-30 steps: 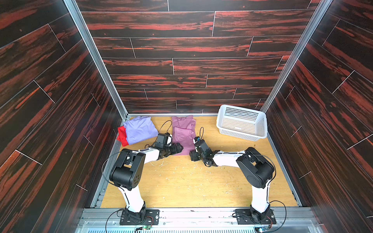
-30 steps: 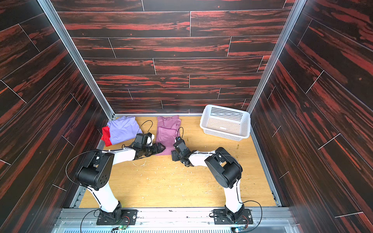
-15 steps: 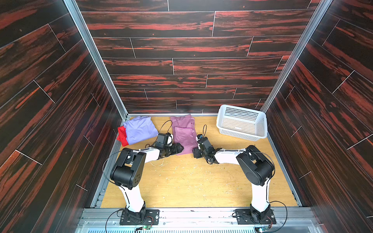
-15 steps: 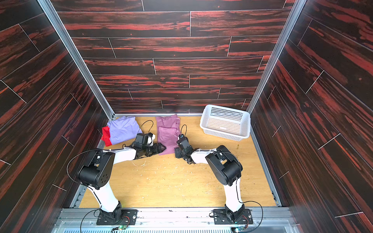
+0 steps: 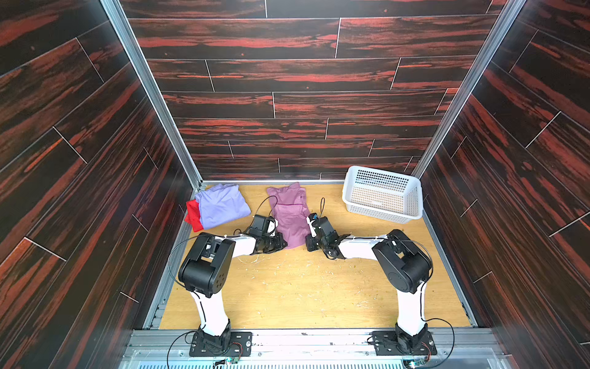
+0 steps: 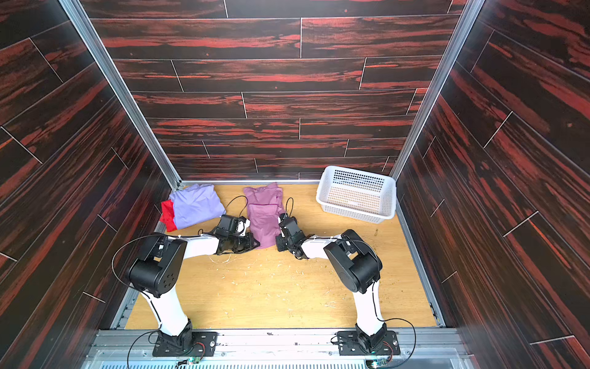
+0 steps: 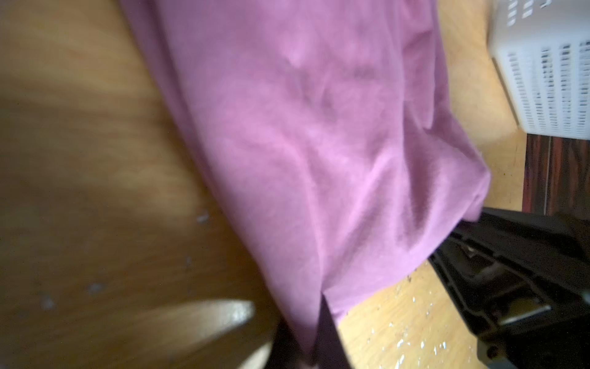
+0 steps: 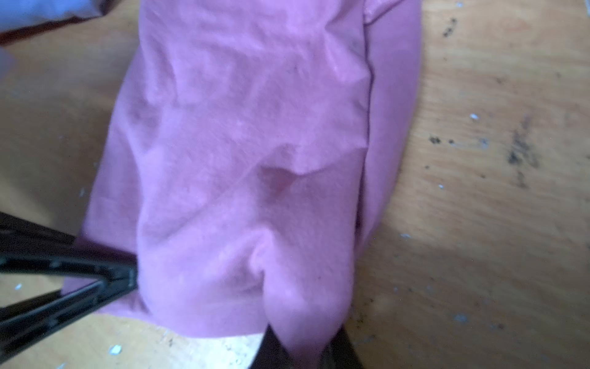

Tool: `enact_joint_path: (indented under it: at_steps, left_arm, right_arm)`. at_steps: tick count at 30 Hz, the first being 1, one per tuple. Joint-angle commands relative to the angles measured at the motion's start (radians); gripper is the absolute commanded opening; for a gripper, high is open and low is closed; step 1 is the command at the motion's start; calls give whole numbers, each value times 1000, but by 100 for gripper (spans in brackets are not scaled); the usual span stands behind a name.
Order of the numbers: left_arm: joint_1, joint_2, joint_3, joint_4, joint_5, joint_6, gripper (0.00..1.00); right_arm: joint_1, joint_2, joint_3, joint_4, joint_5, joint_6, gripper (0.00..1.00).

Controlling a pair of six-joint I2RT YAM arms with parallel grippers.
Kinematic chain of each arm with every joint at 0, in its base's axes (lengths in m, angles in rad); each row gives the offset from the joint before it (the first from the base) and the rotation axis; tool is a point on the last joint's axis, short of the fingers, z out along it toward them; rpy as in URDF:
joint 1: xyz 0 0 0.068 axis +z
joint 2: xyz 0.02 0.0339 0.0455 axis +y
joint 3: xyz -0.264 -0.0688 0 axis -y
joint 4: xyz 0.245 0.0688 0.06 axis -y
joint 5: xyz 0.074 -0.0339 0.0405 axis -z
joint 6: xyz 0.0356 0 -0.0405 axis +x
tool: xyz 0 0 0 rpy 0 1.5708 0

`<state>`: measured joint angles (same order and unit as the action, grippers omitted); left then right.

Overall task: Fold and stack t-shirts
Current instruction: Fold the T-shirt.

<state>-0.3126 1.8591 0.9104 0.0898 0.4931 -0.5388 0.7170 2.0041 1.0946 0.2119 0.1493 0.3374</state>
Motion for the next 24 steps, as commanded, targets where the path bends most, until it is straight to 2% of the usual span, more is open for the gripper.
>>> enact_joint_path:
  at_steps: [1, 8, 13, 24]
  left_arm:
    - [-12, 5, -27, -112, 6, 17, 0]
    - [-43, -61, -58, -194, -2, 53, 0]
    - [-72, -137, -118, -252, -3, 63, 0]
    - [-126, -364, -234, -344, -39, 36, 0]
  right_arm:
    - [12, -61, -46, -14, -34, 0, 11]
    - [92, -246, -150, -165, 109, 55, 11]
    - [237, -350, -181, -345, 287, 118, 12]
    - [483, -351, -198, -630, 425, 429, 13]
